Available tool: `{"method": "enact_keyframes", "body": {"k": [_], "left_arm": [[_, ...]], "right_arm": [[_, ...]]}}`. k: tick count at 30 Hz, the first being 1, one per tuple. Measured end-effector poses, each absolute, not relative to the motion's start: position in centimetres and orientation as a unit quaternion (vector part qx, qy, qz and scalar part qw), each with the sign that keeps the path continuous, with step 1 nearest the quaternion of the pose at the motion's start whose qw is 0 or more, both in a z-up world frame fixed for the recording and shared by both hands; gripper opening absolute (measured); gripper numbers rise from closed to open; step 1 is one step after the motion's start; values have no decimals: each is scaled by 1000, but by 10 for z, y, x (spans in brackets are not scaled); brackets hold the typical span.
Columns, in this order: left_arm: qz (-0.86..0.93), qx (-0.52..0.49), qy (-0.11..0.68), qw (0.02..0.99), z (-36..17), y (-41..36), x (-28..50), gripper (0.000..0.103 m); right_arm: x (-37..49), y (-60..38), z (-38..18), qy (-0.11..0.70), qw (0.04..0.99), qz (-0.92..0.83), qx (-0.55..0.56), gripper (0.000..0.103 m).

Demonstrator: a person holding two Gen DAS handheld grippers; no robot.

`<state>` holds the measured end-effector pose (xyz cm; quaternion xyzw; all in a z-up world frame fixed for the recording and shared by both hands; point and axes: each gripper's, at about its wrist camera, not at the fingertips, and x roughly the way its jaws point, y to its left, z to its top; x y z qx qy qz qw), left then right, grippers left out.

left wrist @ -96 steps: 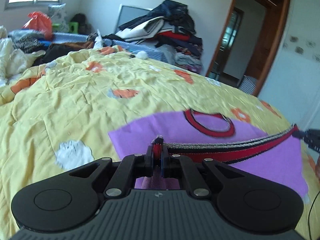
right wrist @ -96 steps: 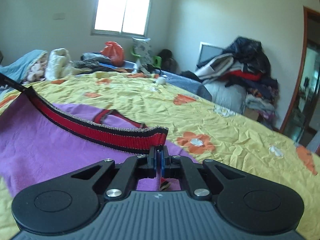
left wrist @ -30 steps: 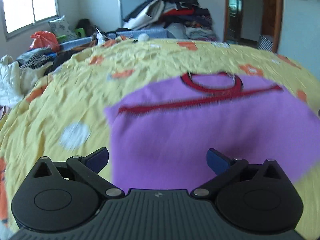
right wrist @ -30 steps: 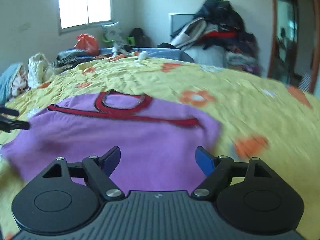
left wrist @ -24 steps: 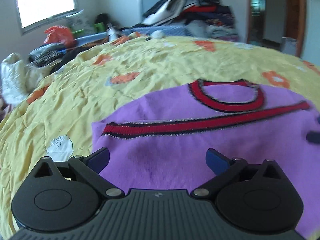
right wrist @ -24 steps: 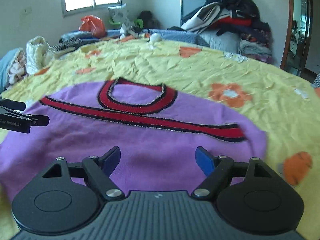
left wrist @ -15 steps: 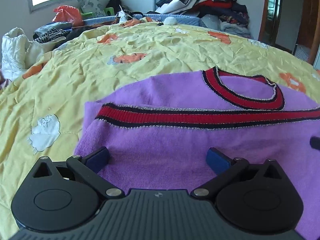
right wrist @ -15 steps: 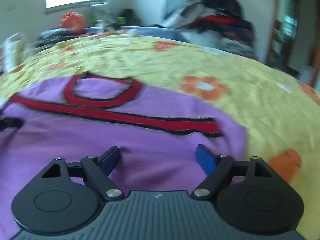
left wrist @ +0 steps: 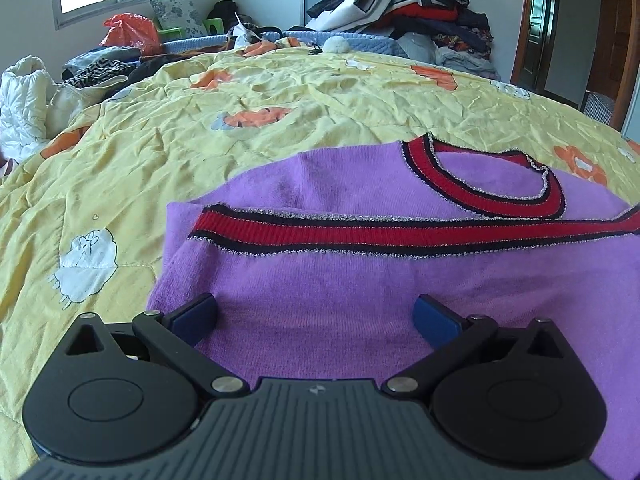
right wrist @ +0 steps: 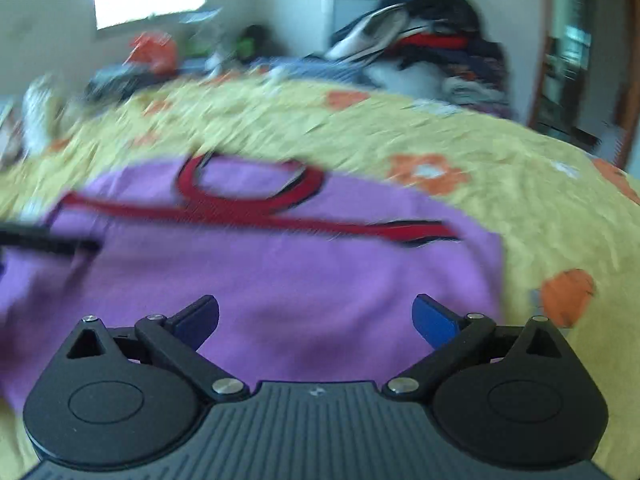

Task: Fold small clothes

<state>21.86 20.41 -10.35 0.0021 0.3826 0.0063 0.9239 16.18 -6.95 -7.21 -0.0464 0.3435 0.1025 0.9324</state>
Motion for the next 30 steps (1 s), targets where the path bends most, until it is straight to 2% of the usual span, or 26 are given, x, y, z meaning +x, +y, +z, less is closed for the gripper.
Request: {"method": "enact_keyframes", "body": {"k": [2,4,13,18,25,30], "left_arm": [[1,4,386,922,-102,207,216,103],[-2,12,387,922,-100,213,208,103],[-20,11,348,937,-76,242,130,103],[-21,42,363,931,-92,231,114,103],[-18,-16,378,925,-112,260,103,103],[-15,-6,371,928,-113,267,97,103]], "right_arm": [[158,-71,-86,348,929,97,-78,103],[153,-88,-88,346,933,88,-49,103],[129,-88,-70,351,934,51,-46,103],[118,-86,-70,353,933,55,-45,103],[103,-92,-82,364,929,50,-43,103],[84,-108,-91,360,931,61,-32,103]]}}
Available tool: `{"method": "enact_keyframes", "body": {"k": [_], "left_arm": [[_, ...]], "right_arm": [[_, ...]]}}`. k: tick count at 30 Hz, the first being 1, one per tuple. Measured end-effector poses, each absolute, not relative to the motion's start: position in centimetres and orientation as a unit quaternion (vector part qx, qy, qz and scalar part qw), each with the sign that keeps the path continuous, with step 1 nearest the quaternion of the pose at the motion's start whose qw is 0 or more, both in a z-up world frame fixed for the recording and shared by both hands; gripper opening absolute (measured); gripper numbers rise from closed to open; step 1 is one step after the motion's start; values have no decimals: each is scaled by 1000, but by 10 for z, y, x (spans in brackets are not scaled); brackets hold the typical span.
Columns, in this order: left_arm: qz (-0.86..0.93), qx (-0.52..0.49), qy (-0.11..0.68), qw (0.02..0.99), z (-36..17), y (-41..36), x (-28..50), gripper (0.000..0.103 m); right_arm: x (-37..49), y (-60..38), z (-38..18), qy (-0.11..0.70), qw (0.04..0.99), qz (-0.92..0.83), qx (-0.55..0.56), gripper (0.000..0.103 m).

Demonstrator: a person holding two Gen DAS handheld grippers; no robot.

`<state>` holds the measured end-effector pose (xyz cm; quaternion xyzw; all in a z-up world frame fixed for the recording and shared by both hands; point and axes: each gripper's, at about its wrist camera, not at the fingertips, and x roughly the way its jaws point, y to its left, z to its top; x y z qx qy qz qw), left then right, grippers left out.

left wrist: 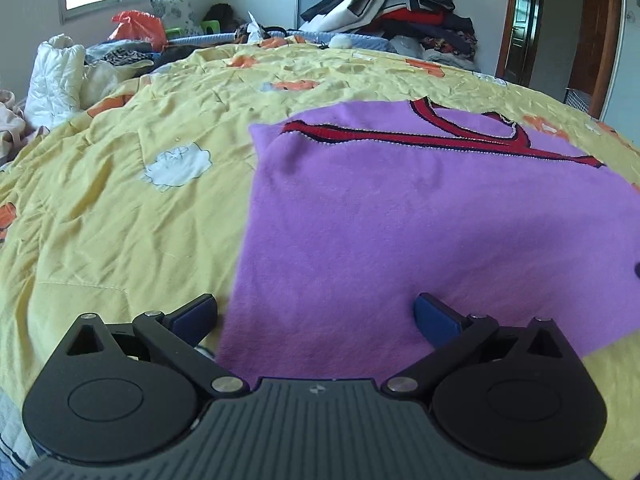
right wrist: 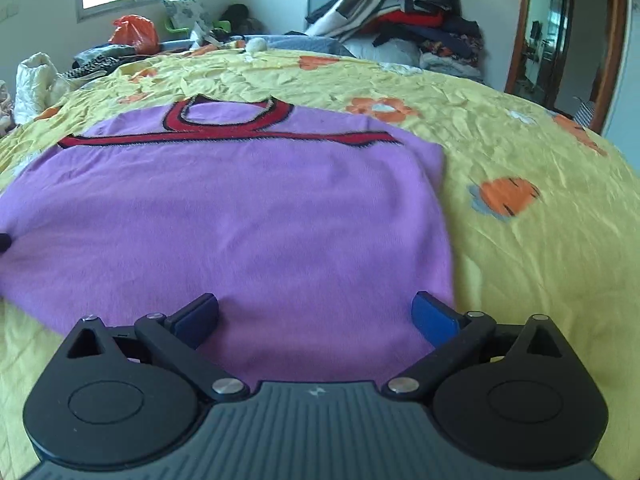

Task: Fold small clothes

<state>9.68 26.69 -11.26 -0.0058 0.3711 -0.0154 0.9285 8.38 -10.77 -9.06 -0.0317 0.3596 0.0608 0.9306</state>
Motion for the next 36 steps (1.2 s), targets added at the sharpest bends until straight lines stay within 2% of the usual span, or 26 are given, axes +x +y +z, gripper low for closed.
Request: {"method": "enact_keyframes", "body": {"k": [3,7,10,14,18,20,30,36], "left_arm": [[-6,-5,395,919,-102,272,96,103],[-31,28,347,937,-70,259,101,103],[-46,37,337,940,-56,239,138,103],[-53,31,349,935,-65,217,201,103],[-44,32,382,922,-89,202,253,103],[-44,27,397,917,-101,200,267,103],[-50,26,369,928,-110,187,288,103],[-35,19,398,916,-85,200,281,103]], "right_arm": [[78,-112,-85,375,923,74,-35,103],[94,-128,-62,347,933,93,4,103],[136,-124,-51,339,934,116,10,103],[199,-111,-57,351,922,162,28,103],[239,-108,-80,368,920,134,-4,103],[239,-115,-86,364,925,108,-16,103],[212,-131,-89,359,932,57,-16,103],[170,-133,-65,349,935,63,-4,103]]}}
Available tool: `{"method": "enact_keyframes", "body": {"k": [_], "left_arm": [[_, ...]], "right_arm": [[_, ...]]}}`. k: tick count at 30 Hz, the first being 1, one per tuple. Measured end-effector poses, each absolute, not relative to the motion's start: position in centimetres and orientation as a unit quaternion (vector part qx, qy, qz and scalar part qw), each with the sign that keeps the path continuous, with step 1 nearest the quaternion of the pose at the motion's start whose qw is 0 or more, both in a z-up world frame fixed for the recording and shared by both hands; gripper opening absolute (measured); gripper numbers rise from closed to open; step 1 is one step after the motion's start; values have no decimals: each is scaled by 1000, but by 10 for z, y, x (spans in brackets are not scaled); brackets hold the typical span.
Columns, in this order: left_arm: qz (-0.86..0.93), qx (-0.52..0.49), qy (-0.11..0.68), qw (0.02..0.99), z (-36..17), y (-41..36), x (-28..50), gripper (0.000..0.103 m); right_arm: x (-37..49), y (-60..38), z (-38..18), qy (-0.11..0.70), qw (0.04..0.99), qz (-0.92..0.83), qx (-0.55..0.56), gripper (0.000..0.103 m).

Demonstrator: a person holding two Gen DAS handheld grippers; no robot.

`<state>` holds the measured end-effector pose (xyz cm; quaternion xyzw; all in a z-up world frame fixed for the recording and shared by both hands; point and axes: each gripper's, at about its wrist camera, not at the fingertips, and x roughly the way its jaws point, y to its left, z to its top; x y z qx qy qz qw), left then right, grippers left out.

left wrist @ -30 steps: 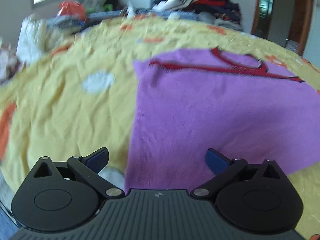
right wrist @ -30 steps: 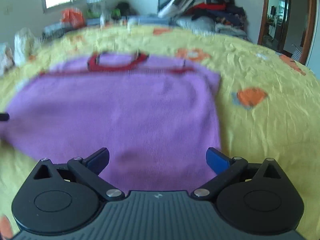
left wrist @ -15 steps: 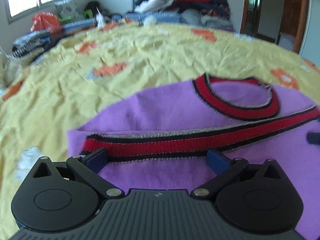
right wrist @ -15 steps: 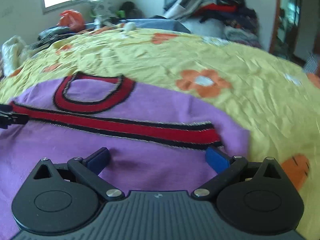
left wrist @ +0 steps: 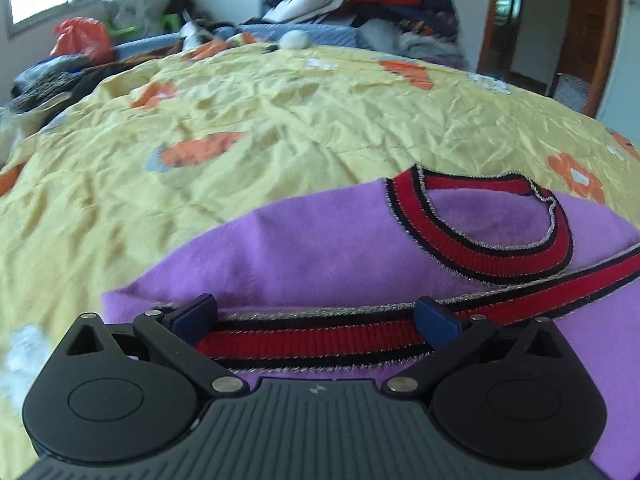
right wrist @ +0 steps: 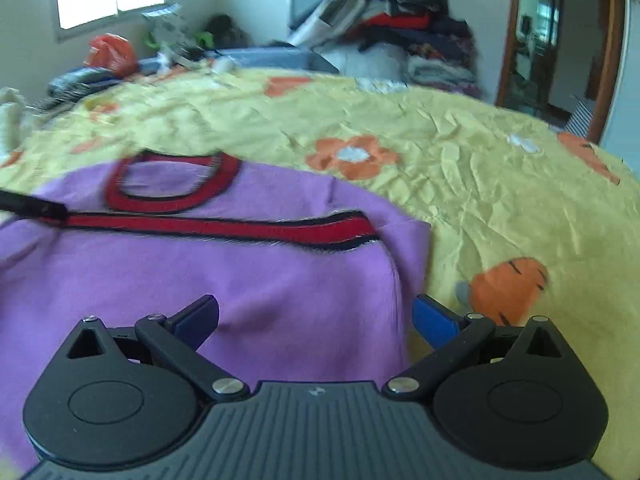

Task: Fold small clothes

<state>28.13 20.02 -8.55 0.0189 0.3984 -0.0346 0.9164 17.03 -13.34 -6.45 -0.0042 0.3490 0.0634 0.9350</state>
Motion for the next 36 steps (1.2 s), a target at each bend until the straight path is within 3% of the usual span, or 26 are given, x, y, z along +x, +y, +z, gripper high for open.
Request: {"method": "enact_keyframes", "body": {"k": [5,9,14,22,23,24,25,29,36], "left_arm": [[-10,12,414,910,-68,207,203,103],[-8,16,446,895,-83,198,148,103],[-25,20,454,891,-96,206,132,103],[-16,15,461,887,-72,242,117,103],[-13,4,462,887,-72,251,115,103],[-8,-7,464,886,-73,260,115,103],[-1,-15,466,885,-75,268,115,103],[-3,-57,493,868,-87,288,120,103],[-10,-106,507,855,-86,309,111,103]], "right_arm": [[111,-128,-81,386,918,84,-40,103],[84,-140,-87,391,916,86,-29,103],[61,-143,-86,394,916,78,-22,103],[44,-192,-76,378,911,122,114,102],[44,-194,-78,370,913,125,118,96],[45,-196,-80,365,914,126,126,75],[46,-198,-80,361,915,121,134,48],[56,-201,-80,376,912,108,126,11],[51,-227,-90,372,891,120,231,7]]}}
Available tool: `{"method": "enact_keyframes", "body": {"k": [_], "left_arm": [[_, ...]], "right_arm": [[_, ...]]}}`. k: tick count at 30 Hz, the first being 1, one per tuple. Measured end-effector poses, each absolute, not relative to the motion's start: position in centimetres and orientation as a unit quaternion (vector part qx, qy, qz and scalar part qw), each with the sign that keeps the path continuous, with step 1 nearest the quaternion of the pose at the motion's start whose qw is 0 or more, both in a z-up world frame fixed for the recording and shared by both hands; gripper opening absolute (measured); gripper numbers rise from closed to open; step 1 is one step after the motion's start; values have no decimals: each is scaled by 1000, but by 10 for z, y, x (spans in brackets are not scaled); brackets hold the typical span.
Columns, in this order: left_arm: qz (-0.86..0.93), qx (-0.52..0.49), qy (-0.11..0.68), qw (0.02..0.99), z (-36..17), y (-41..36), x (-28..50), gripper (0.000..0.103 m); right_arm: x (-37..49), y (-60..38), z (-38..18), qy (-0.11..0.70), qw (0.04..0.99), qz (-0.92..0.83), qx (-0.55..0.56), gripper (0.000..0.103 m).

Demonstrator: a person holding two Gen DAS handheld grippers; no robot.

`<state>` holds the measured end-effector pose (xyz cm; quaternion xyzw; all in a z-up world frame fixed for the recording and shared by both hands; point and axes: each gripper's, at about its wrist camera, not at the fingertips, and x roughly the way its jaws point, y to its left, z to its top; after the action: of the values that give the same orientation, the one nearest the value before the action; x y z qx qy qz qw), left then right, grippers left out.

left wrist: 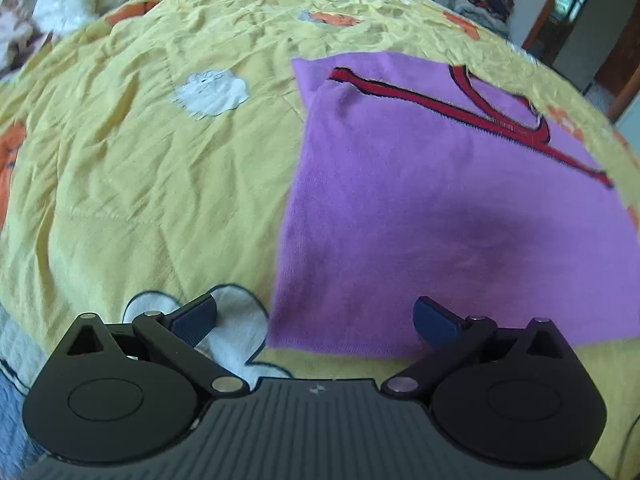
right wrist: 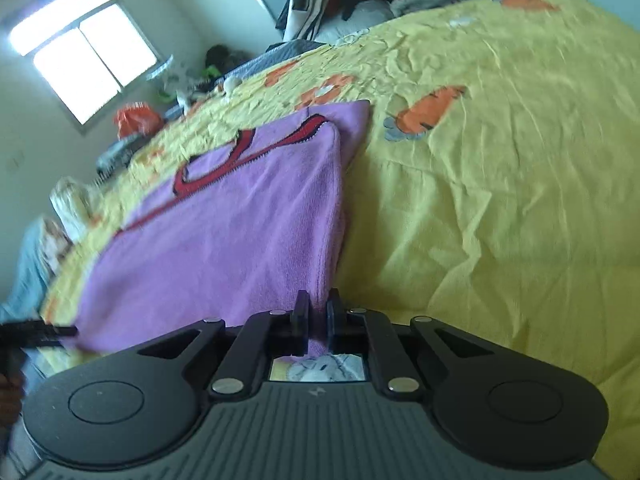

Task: Fold small clothes

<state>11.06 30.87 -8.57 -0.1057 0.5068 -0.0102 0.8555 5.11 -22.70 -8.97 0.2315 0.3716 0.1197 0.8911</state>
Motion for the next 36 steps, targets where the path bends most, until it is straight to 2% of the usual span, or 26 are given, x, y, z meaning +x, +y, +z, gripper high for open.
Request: {"method": "enact_keyframes", "body": {"k": [8,10,11,12,13,15,16,17,18,22,24,26,27,29,30,31,34,36], "left_arm": [[-37,-71,505,859,-74,318,110,102],[-53,-65,510,856,-78,316,116,93],[-59,-64,515,853,-82,316,119,85],[-60,-69,521,848,-87,317,121,73],[-58,-62,515,853,-87,317,121,71],[-53,-38,511,857,-86,317,120,57],[-48,-32,513,857,-85,318,121,55],[-44,-27,513,857,-82,320,120,47],[-40,-21,507,861,-78,321,118,44],[17,73,462,884,-60,307,120,44],[4,66,430,900,-47,301,131,66],[-32,64,399,914,-37,286,149,80],[-46,74,381,920,-36,276,159,80],[-67,80,362,926,-38,259,183,80],[-78,78,367,924,-42,253,197,80],[-83,75,378,919,-49,249,213,80],[-96,60,432,895,-82,244,250,73],[-92,50,428,898,-93,250,260,88]], "right_arm": [[16,-215,-73,342,910,111,205,5],[6,-214,-72,338,912,105,205,3],[3,-215,-73,341,912,102,202,2],[1,-216,-76,345,912,95,199,2],[0,-218,-80,350,911,88,199,2],[1,-221,-86,366,906,83,195,2],[-2,-218,-79,356,914,75,180,4],[-5,-216,-69,340,923,66,169,4],[-5,-212,-59,326,931,60,154,5],[24,-169,-35,308,946,77,65,5],[50,-147,-37,314,944,91,47,6],[78,-127,-43,323,940,103,23,6],[91,-120,-47,330,938,103,21,9],[113,-113,-59,345,934,94,20,23],[122,-112,-66,356,931,83,14,37],[128,-112,-74,369,926,76,4,44],[127,-119,-79,358,931,75,-2,44],[128,-117,-76,366,928,69,-9,44]]}}
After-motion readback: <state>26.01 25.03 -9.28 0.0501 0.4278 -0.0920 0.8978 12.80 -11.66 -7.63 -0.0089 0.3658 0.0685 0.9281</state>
